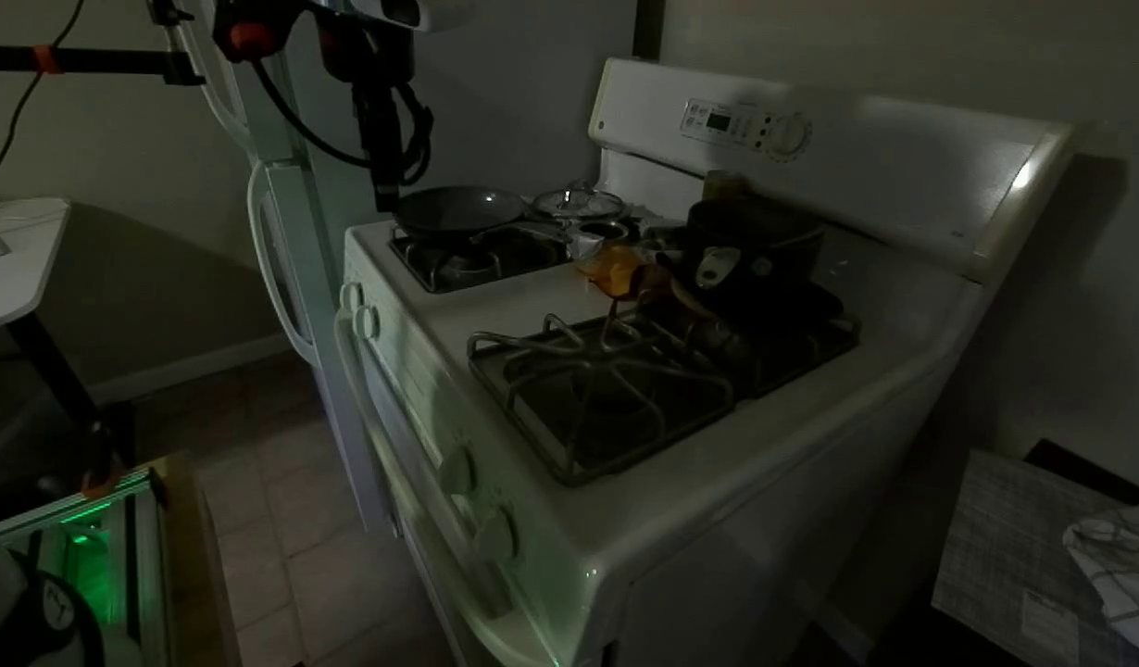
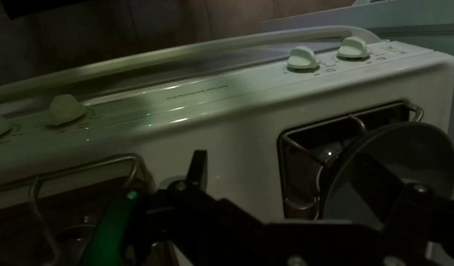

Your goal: Pour the beans in the can into the pan

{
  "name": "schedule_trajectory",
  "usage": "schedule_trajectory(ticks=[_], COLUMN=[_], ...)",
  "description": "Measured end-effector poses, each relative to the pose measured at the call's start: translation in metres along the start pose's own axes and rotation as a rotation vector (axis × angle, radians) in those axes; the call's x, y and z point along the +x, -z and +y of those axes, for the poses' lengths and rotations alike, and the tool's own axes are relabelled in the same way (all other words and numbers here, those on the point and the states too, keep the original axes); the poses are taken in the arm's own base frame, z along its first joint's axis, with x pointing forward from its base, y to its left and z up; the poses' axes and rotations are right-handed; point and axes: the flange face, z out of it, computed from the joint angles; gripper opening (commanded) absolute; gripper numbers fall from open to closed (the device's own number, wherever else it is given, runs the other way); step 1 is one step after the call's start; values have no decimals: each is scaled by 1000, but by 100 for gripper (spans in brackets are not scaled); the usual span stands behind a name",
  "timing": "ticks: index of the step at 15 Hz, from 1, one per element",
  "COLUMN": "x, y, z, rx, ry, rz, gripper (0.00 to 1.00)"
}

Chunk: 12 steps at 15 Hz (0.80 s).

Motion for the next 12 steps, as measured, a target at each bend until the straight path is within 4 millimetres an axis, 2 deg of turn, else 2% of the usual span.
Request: schedule_trajectory(ticks=[2,6,10,12], x=[16,75,140,157], y=[15,47,52,47], z=[-1,-9,-18,-19], rx=[22,21,-50,-56], ry=[-5,53,106,105], rz=[63,239,353,350], gripper=[100,100,100,100])
